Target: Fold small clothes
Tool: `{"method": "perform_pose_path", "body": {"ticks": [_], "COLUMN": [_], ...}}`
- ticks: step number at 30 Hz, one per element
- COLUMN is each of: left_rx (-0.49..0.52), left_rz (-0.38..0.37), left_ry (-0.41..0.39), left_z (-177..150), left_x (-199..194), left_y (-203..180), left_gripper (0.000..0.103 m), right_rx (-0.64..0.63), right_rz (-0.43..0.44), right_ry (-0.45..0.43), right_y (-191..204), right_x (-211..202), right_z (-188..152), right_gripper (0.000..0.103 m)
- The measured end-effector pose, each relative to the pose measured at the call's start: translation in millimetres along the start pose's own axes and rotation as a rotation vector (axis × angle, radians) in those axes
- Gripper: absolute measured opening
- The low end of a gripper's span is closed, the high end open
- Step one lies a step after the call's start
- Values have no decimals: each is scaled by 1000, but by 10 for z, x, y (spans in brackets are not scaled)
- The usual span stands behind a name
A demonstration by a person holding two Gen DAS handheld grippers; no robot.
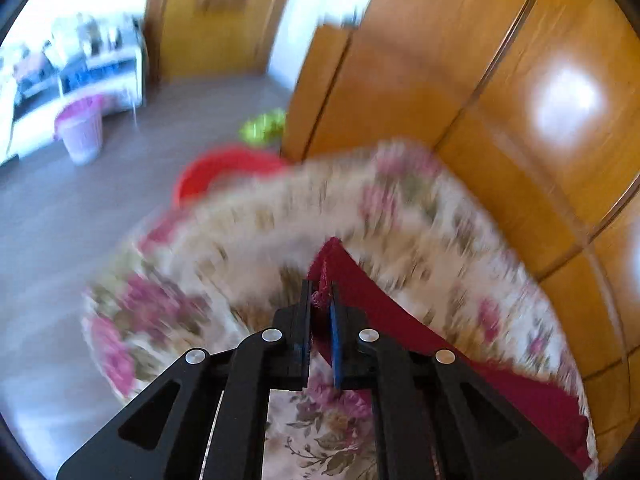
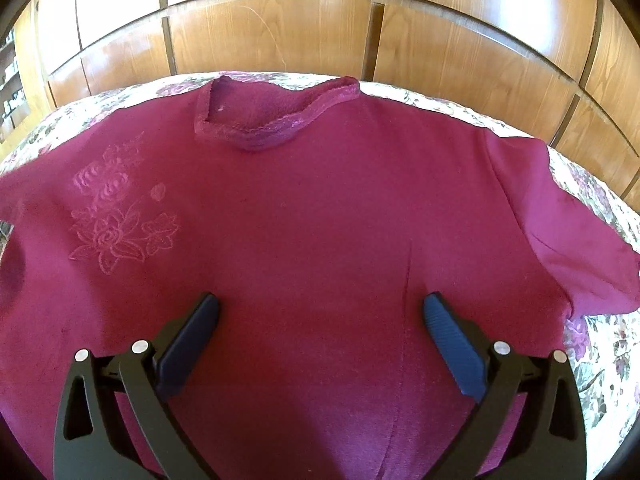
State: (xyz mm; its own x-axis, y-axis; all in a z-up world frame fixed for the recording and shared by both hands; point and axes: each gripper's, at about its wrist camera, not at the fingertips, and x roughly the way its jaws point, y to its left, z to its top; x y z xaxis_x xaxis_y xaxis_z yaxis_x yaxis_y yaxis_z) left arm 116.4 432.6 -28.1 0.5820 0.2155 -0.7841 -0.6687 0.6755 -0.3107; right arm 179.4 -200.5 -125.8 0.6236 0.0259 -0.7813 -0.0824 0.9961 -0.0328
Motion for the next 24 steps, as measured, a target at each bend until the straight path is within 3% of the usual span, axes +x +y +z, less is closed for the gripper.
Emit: {"method": "perform_pose_path", "body": {"ticks": [2,4,6,10,12,15,18,21,24], "left_rx": [-37,-76,-97,-50,-13,99,240,392,499], "left_rz": [54,12,57,154,143,138,45,-47,-17], "left_ry": [55,29,-31,-86,-115,-103,-132,-105,-77], "left_z": [-56,-85,-110,-220,-277,-559,-915,-1306,-1534], "left_x": [138,84,-51,-246,-318,-329,-421,-412,-274], "left_y": [28,82,155,264,228,9,-360,-857,-1256], "left_gripper": [9,30,38,38,38,41,41,41,46], "right_rx": [2,2,5,6,4,3,0,1,1], "right_rz": [2,3,8,6,5,2,-1,0,0], "right_ry": [-1,-2,-3,-5,-5,-5,-6,-5,-6], "right_y": [-7,-9,-20,-18,-18,-15,-10,-11,-8], "right_x": [-1,-2,2,-7,-10,-15,-16,-13,-13], "right_z": [-1,-4,-6,-6,-8,-2,-4,-6,-8], "right_gripper": [101,101,101,101,101,101,101,101,101]}}
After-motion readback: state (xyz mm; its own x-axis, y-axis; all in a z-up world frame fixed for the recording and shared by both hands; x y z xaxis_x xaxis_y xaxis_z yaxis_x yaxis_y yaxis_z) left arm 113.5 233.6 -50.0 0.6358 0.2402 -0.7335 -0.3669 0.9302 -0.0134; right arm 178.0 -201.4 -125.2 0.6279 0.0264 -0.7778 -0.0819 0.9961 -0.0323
